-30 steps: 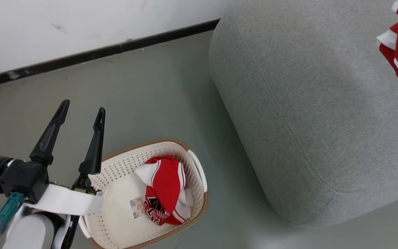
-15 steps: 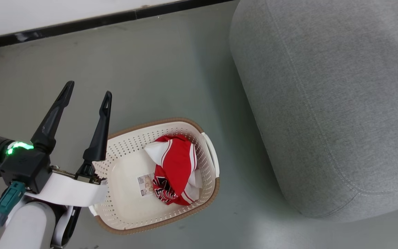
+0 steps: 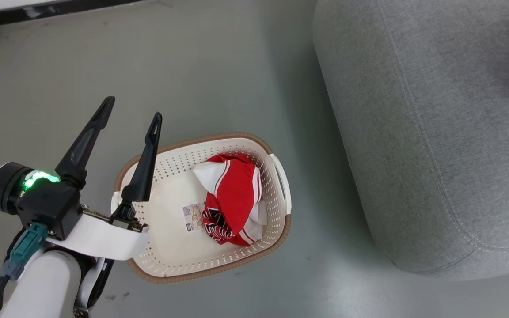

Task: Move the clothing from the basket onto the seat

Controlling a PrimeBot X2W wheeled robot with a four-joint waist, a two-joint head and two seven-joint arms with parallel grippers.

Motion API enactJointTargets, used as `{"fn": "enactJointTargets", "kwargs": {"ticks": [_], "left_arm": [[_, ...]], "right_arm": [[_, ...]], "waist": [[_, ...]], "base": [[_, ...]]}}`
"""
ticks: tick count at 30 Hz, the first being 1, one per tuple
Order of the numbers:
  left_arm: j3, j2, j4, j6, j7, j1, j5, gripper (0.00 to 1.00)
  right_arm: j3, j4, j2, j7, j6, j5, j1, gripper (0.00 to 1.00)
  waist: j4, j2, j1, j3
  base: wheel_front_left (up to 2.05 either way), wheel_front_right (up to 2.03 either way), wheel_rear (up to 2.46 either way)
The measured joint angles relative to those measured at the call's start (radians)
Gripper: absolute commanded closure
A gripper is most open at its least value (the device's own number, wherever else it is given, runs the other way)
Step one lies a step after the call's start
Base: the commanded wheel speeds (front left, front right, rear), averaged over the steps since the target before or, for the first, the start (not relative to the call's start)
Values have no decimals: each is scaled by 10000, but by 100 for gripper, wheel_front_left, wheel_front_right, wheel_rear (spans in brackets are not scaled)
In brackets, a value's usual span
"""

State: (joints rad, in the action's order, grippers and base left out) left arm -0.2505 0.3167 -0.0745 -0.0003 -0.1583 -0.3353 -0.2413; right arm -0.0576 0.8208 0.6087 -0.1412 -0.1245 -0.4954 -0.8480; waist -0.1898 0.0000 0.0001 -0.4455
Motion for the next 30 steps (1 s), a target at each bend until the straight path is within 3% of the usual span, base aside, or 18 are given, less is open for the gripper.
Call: {"fn": "enactJointTargets", "kwargs": {"ticks": [6,20,21,22,23,25,26,27,30], "left_arm": [[-25,94,-2,-12,98,-179,84,0],[21,153,17,-13,159,-435,84,0],[19,138,31,-13,142,-444,84,0],[21,117,42,-13,84,-447,84,0],[21,100,58,-13,71,-450,84,0],[19,46,121,-13,15,-465,82,0],[19,15,153,-13,-19,-490,81,0],[19,-15,184,-13,-23,-517,81,0],[17,-73,259,-13,-121,-567,81,0]], "right_arm": [[100,853,-821,-443,0,31,398,100],[591,1574,-1505,-431,0,96,500,100],[642,1592,-1507,-368,0,94,500,93],[706,1603,-1509,-314,0,86,502,93],[788,1603,-1509,-263,0,84,503,72],[920,1601,-1509,-219,0,38,503,57],[966,1599,-1507,-153,0,10,503,45],[989,1599,-1509,-146,-2,-10,503,4],[1206,1597,-1503,146,0,-111,504,0]], "waist": [[89,0,0,-302],[-117,0,0,-636],[-141,0,0,-642],[-163,0,0,-645],[-183,0,0,-646],[-219,0,0,-639],[-236,0,0,-631],[-252,0,0,-623],[-293,0,0,-590]], "base": [[0,0,0],[0,0,0],[0,0,0],[0,0,0],[0,0,0],[0,0,0],[0,0,0],[0,0,0],[0,0,0]]}}
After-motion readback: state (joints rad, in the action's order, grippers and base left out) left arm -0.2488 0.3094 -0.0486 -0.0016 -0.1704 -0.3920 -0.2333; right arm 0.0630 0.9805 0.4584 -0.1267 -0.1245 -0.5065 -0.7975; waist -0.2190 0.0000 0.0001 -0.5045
